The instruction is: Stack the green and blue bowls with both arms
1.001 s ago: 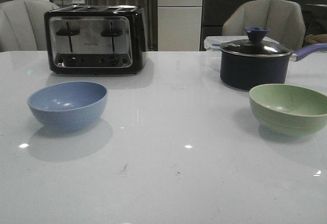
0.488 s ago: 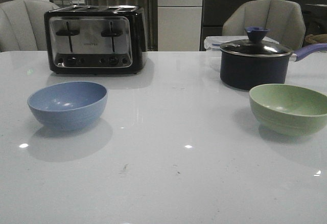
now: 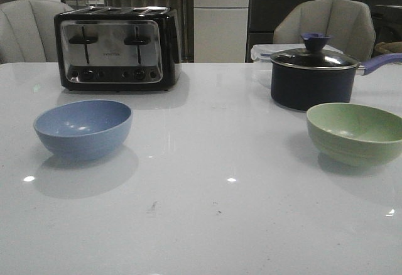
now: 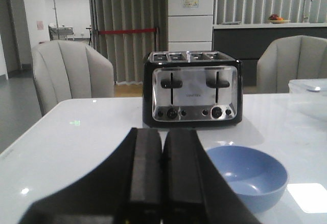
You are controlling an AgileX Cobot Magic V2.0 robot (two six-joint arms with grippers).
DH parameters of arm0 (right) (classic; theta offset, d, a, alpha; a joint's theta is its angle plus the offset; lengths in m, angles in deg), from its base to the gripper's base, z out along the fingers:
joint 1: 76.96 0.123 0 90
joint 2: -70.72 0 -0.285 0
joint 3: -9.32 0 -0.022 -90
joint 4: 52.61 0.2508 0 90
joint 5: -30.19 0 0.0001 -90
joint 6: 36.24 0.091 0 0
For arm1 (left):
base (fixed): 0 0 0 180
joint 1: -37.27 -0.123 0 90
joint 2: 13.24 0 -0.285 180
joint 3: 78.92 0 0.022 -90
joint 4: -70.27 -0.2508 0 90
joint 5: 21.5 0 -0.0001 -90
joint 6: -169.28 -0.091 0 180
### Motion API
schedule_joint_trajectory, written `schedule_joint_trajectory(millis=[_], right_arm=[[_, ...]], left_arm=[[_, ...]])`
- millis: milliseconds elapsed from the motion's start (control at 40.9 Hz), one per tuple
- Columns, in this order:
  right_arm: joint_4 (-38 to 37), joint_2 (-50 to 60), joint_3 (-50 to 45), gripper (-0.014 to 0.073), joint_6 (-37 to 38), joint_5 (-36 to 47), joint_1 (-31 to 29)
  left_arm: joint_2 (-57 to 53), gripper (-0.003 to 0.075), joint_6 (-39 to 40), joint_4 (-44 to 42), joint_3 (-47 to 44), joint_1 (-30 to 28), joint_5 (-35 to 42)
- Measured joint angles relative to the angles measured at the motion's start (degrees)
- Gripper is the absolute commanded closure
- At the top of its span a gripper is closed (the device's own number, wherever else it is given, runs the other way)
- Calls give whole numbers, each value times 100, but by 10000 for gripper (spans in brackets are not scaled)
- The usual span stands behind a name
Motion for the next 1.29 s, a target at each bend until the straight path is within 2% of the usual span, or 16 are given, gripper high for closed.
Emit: schedule_joint_trajectory(millis=[195, 440, 635, 830, 1197, 1294], right_arm=[[0, 0, 846, 566, 0, -352, 0], [0, -378, 2724, 566, 0, -1627, 0], [0, -1310, 3587, 566, 0, -2883, 0], [0, -2194, 3637, 566, 0, -3599, 0], [0, -3353, 3637, 566, 0, -4060, 0], [0, -3619, 3637, 540, 0, -4228, 0]], left_arm=[[0, 627, 0, 0, 811, 0, -136], [548, 627, 0, 0, 2734, 0, -1354], [1469, 627, 0, 60, 3808, 0, -2604], [2233, 627, 0, 95, 3883, 0, -3358], [3046, 627, 0, 95, 3459, 0, -3686], [3164, 626, 0, 125, 3390, 0, -3722]])
